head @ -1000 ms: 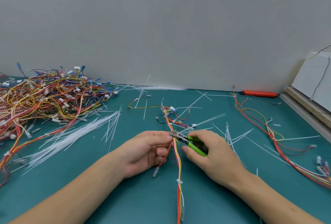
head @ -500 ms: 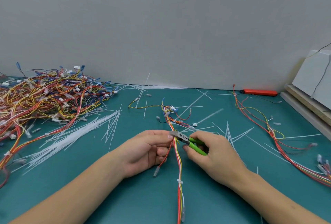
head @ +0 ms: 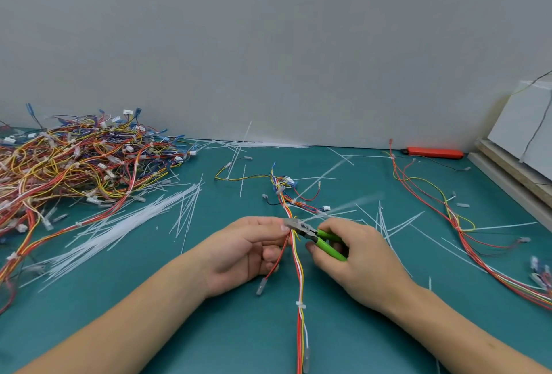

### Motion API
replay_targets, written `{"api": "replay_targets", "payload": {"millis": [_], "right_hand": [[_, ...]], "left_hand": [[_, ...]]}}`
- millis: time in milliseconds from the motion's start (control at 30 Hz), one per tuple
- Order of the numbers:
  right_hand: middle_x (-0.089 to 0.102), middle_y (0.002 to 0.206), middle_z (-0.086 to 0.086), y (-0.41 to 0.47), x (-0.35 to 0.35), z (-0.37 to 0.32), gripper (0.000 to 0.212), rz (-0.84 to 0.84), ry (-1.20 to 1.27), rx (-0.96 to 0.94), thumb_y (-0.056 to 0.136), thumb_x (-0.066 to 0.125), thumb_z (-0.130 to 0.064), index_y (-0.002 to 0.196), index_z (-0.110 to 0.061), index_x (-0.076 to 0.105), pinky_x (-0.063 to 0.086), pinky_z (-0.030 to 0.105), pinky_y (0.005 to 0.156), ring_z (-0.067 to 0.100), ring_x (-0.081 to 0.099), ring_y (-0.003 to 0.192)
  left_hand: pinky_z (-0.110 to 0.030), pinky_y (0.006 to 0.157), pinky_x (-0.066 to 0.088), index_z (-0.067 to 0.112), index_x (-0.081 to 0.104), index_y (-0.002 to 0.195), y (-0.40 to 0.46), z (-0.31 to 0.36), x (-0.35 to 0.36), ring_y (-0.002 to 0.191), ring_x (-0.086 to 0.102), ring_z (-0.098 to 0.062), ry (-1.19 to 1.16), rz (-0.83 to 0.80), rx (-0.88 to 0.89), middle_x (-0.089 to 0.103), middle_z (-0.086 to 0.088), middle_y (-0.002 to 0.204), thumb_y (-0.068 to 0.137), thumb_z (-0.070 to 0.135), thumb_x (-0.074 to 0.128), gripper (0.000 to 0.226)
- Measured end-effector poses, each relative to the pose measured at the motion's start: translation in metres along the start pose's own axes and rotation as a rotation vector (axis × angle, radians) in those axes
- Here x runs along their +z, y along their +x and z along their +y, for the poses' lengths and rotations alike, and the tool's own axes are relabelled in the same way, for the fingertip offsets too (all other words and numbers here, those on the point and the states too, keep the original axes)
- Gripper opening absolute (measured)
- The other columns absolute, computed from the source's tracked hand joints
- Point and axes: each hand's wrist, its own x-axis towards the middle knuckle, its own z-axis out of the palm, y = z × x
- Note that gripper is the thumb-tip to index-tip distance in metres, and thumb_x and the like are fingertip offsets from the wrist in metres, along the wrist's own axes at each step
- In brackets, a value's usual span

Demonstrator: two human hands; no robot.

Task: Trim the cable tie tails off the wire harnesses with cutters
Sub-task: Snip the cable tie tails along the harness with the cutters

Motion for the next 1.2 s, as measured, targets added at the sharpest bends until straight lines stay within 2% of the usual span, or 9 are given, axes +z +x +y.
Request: {"api": "replay_targets", "payload": {"millis": [133,233,367,567,667,800,867,1033,1200], "right_hand": [[0.064,0.103,-0.021,0.0025,-0.0004,-0.0004,0.038,-0.054,0.009,-0.022,0.087,0.059,-0.058,0.116,-0.035,0.067,0.049,0.028,0.091,0.002,0.059,0.100],[0.064,0.114,-0.022,0.0012,-0.0016,0.0004,0.044,-0.042,0.026,-0.034,0.089,0.060,-0.057,0.126,-0.034,0.066,0.047,0.031,0.101,0.001,0.057,0.112],[0.064,0.107,-0.022,0.0018,-0.0012,-0.0001,0.043,-0.029,0.040,-0.037,0.088,0.058,-0.059,0.121,-0.033,0.067,0.048,0.032,0.096,0.003,0.059,0.106],[0.056,0.071,-0.010,0.0015,0.0029,0.0030,0.025,0.003,0.027,-0.006,0.085,0.062,-0.058,0.079,-0.034,0.057,0.047,0.037,0.062,0.017,0.053,0.070],[0.058,0.076,-0.014,0.0022,0.0028,0.0034,0.025,-0.004,0.017,-0.022,0.086,0.061,-0.059,0.087,-0.034,0.062,0.047,0.030,0.068,0.011,0.055,0.077],[0.064,0.112,-0.026,0.0026,0.0002,0.0025,0.039,-0.051,0.020,-0.073,0.089,0.059,-0.058,0.122,-0.038,0.068,0.042,0.017,0.096,-0.003,0.055,0.112],[0.065,0.109,-0.024,0.0020,-0.0002,0.0023,0.039,-0.047,0.028,-0.068,0.089,0.058,-0.059,0.119,-0.036,0.068,0.043,0.019,0.093,-0.001,0.056,0.109],[0.055,0.070,-0.014,0.0018,0.0022,0.0040,0.029,-0.014,0.002,-0.036,0.087,0.057,-0.061,0.080,-0.033,0.057,0.039,0.025,0.063,0.009,0.053,0.074],[0.061,0.085,-0.019,0.0009,0.0025,0.0040,0.030,-0.013,0.019,-0.061,0.088,0.058,-0.060,0.099,-0.034,0.067,0.047,0.027,0.077,0.006,0.056,0.088]], "left_hand": [[-0.018,0.051,0.039,0.009,0.067,0.112,0.0002,0.0000,0.0014,0.051,0.041,-0.005,-0.039,0.028,0.003,0.056,0.008,0.065,0.090,0.014,0.064,0.023],[-0.018,0.051,0.040,0.012,0.072,0.105,0.0004,0.0009,0.0029,0.051,0.041,-0.005,-0.049,0.027,0.005,0.057,0.007,0.066,0.091,0.014,0.063,0.017],[-0.019,0.050,0.040,0.015,0.077,0.097,-0.0001,0.0011,0.0032,0.050,0.042,-0.005,-0.041,0.020,0.007,0.057,0.007,0.065,0.091,0.015,0.063,0.015],[-0.019,0.050,0.039,0.012,0.076,0.106,0.0005,0.0002,0.0023,0.051,0.041,-0.006,-0.030,0.020,-0.002,0.058,0.005,0.071,0.092,0.014,0.063,0.019],[-0.019,0.051,0.038,0.013,0.077,0.103,-0.0001,0.0010,0.0027,0.050,0.040,-0.005,-0.025,0.023,-0.001,0.058,0.005,0.071,0.092,0.014,0.063,0.017],[-0.019,0.052,0.036,0.012,0.074,0.106,-0.0004,0.0004,0.0021,0.051,0.039,-0.005,-0.022,0.043,-0.001,0.047,0.006,0.067,0.088,0.016,0.065,0.021],[-0.019,0.052,0.035,0.012,0.072,0.106,-0.0001,0.0000,0.0025,0.051,0.040,-0.005,-0.015,0.045,0.003,0.052,0.008,0.066,0.088,0.016,0.065,0.020],[-0.020,0.053,0.034,0.014,0.075,0.091,0.0001,0.0011,0.0028,0.049,0.041,-0.004,-0.002,0.036,0.014,0.061,0.006,0.070,0.092,0.013,0.062,0.013],[-0.021,0.054,0.033,0.013,0.074,0.093,-0.0006,0.0008,0.0020,0.050,0.040,-0.005,-0.008,0.033,0.008,0.059,0.004,0.073,0.090,0.014,0.064,0.010]]}}
